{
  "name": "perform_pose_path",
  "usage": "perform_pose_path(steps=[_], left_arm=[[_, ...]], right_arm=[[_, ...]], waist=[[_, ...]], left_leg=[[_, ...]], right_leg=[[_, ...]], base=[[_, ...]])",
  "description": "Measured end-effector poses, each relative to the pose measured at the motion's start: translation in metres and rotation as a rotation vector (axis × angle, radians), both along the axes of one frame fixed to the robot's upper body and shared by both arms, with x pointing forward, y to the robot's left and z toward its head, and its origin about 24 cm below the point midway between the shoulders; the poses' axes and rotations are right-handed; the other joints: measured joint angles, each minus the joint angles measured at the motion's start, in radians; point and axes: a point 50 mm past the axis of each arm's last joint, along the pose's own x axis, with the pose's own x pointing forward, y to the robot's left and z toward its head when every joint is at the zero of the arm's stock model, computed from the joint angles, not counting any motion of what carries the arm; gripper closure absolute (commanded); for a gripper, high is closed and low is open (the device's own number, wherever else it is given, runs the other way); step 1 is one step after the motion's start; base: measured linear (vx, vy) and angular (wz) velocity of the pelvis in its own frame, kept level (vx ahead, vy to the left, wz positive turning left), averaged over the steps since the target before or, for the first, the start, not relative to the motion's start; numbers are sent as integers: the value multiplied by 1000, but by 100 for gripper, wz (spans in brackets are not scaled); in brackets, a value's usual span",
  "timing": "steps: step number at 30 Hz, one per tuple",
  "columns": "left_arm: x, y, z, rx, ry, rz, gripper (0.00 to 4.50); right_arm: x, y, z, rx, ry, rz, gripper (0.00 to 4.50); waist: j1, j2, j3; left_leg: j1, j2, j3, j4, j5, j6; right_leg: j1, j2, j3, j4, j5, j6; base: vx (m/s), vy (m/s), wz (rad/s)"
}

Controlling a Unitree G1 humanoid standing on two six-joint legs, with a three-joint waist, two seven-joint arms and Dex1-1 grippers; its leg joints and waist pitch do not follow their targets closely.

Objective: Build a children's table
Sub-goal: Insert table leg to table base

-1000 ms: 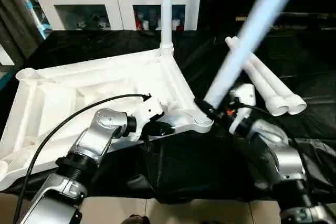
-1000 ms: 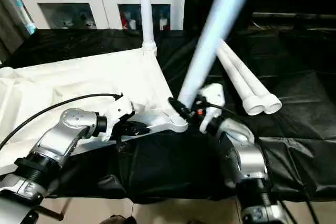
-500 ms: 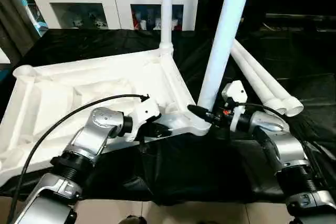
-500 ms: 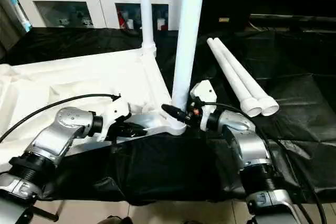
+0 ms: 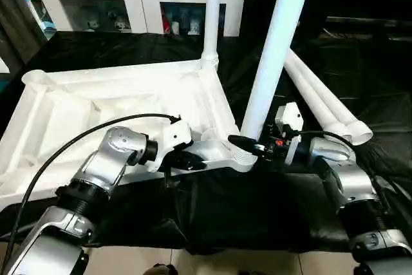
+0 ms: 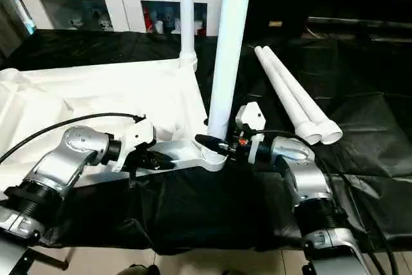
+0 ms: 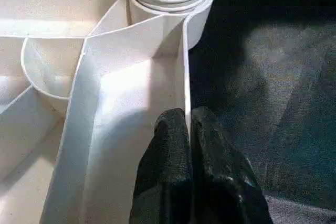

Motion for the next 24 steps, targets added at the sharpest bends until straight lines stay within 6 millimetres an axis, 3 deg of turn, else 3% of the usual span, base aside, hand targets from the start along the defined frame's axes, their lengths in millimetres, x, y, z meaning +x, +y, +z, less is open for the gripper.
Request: perform_pose_path(steps=[6,13,18,20,21,22,23,24], left_arm=[[14,-8,3,-7,-11,111,450],[32,-31,9,8,-29,261,450],[45,-50,14,24,-30,388,450],[48,-57,14,28,-34,429,450],[49,-62,15,24,-35,448,450],[50,-68,14,25,-34,466,450],[50,-72,14,25,-40,476,450],[51,-73,16,20,-48,487,450]], right_arm=[[15,5,1,47,-10,-192,259],[38,11,3,20,-18,-449,259],[56,19,9,1,-7,-619,259],[61,22,11,-10,-3,-684,259],[64,21,13,-3,3,-719,259],[65,19,12,6,15,-763,259],[67,18,12,10,24,-793,259],[69,19,16,11,22,-807,259]], waist=[[-3,4,15],[-11,8,31],[-16,21,43],[-21,30,49],[-16,34,53],[-2,26,52],[6,-3,44],[11,-10,44]], left_leg=[[2,-1,-1,0,0,0],[2,-2,-10,-8,0,0],[2,-5,-17,-14,0,0],[2,-4,-18,-25,0,0],[0,-2,-16,-34,0,0],[4,-1,12,-52,0,0],[13,-6,40,-58,0,-1],[11,-11,43,-47,-7,-7]], right_leg=[[-5,-1,0,-4,-1,2],[-1,-2,-14,-33,-3,2],[3,-3,-24,-52,-5,1],[8,-5,-41,-54,-25,-12],[14,-4,-46,-37,-47,-26],[7,-7,-36,45,-87,-67],[12,-10,-7,65,-114,-77],[3,-17,12,61,-96,-15]], base=[[-9,2,-1],[0,0,0],[-10,5,-1],[-51,18,-3],[-89,3,4],[-47,-60,25],[-47,-60,25],[72,-119,20]])
